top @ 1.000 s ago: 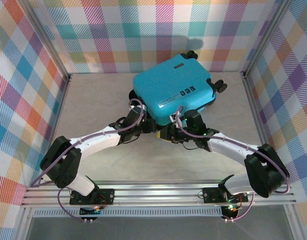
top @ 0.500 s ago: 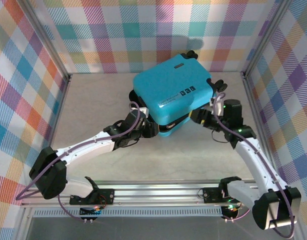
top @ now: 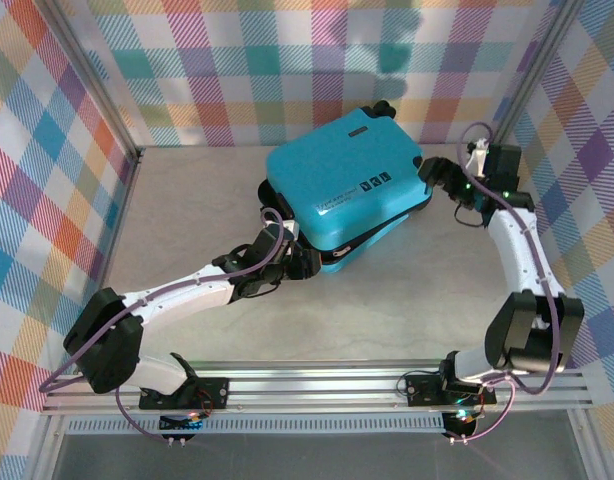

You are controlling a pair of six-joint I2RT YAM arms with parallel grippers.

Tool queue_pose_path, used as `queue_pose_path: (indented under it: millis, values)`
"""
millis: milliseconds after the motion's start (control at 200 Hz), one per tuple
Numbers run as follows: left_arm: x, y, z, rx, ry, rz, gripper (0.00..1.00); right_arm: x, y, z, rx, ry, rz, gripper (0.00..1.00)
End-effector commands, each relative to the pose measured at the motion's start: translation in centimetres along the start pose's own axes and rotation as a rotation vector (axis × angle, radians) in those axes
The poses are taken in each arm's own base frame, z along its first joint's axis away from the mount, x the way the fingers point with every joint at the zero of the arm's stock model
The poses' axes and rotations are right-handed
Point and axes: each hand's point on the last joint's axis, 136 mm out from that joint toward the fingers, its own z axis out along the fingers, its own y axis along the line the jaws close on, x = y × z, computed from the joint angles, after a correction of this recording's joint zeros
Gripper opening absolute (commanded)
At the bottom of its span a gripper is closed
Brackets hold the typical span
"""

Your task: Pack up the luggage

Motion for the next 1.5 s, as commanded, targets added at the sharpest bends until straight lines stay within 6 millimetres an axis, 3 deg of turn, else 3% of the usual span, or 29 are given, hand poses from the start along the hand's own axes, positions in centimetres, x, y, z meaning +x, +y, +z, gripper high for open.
queue_pose_path:
  millis: [0, 180, 445, 565, 775, 1030, 1140, 1365, 1495]
  values:
    - [-0.1, 1.1, 0.2, -0.049, -0.021, -0.009, 0.68, -1.5, -1.8, 0.9, 0.053, 0.022, -0.019, 0.99]
    - [-0.4, 2.0, -0.3, -0.098, -0.037, -0.001, 0.73, -2.4, -3.7, 3.4, 0.081, 0.072, 0.006, 0.99]
    - [-1.1, 4.5, -0.5, -0.122, -0.062, -0.067, 0.80, -2.8, -3.5, 7.1, -0.029, 0.125, 0.055, 0.99]
    - [-1.6, 5.5, -0.4, -0.124, -0.075, -0.092, 0.81, -3.5, -1.8, 8.6, -0.166, 0.125, 0.052, 1.00]
    - [-3.1, 7.5, -0.9, -0.126, -0.104, -0.121, 0.81, -3.7, 1.6, 10.4, -0.386, 0.164, 0.032, 0.90]
    - [-6.4, 7.4, -5.3, -0.138, -0.172, -0.040, 0.81, 1.6, 7.0, 10.5, -0.492, 0.236, -0.068, 0.85]
    - [-7.5, 7.0, -7.4, -0.159, -0.180, -0.002, 0.81, 4.2, 8.1, 9.8, -0.496, 0.237, -0.059, 0.85]
    - [-8.5, 7.4, -9.9, -0.216, -0.204, 0.030, 0.81, 11.9, 9.8, 8.0, -0.468, 0.268, -0.047, 0.84]
    - [-8.9, 7.8, -10.2, -0.236, -0.204, 0.037, 0.82, 13.3, 10.8, 6.5, -0.479, 0.256, -0.047, 0.84]
